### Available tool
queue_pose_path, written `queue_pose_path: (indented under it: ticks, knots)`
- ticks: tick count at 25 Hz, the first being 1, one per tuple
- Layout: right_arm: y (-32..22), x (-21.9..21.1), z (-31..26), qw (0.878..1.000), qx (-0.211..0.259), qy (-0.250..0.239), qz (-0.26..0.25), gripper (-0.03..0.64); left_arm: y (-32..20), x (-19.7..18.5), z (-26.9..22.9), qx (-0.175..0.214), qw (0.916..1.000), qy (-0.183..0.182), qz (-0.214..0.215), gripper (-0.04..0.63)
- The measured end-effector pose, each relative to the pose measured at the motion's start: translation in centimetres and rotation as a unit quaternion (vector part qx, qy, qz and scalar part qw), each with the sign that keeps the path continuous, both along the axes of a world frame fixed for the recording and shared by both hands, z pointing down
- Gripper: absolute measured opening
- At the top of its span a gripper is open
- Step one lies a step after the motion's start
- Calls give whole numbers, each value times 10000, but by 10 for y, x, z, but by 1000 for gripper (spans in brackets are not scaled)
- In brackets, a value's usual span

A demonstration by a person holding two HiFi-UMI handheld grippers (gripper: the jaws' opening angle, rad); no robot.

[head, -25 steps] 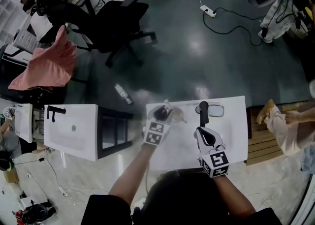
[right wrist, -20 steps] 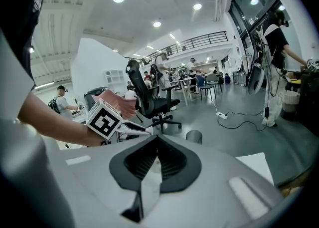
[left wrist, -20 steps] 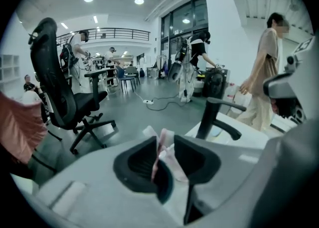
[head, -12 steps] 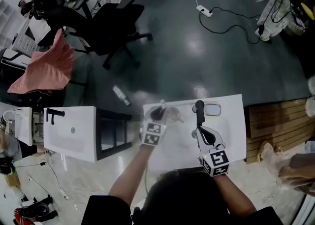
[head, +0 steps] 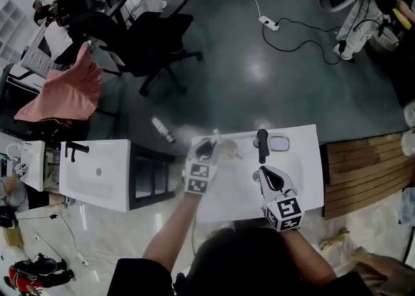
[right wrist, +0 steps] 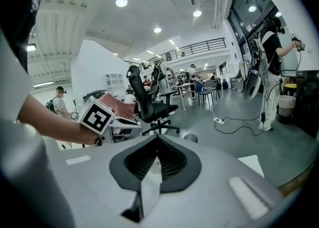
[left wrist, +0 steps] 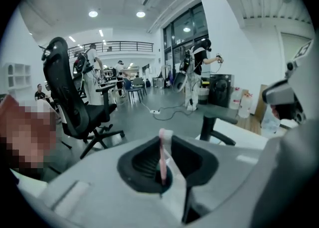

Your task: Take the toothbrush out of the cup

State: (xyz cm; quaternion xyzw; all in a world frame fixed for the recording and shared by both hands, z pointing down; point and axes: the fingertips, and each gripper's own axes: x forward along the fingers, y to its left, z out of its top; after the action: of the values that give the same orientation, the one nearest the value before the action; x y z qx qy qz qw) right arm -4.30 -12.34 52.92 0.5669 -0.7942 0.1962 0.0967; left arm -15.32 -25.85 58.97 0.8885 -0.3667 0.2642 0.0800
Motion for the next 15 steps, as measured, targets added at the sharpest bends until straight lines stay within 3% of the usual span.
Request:
queue_pose_path:
  ticks: [15]
  knots:
    - [96,-23,-49,9978,463,69,466,2,82,-20,-100,735,9963,414,175,69]
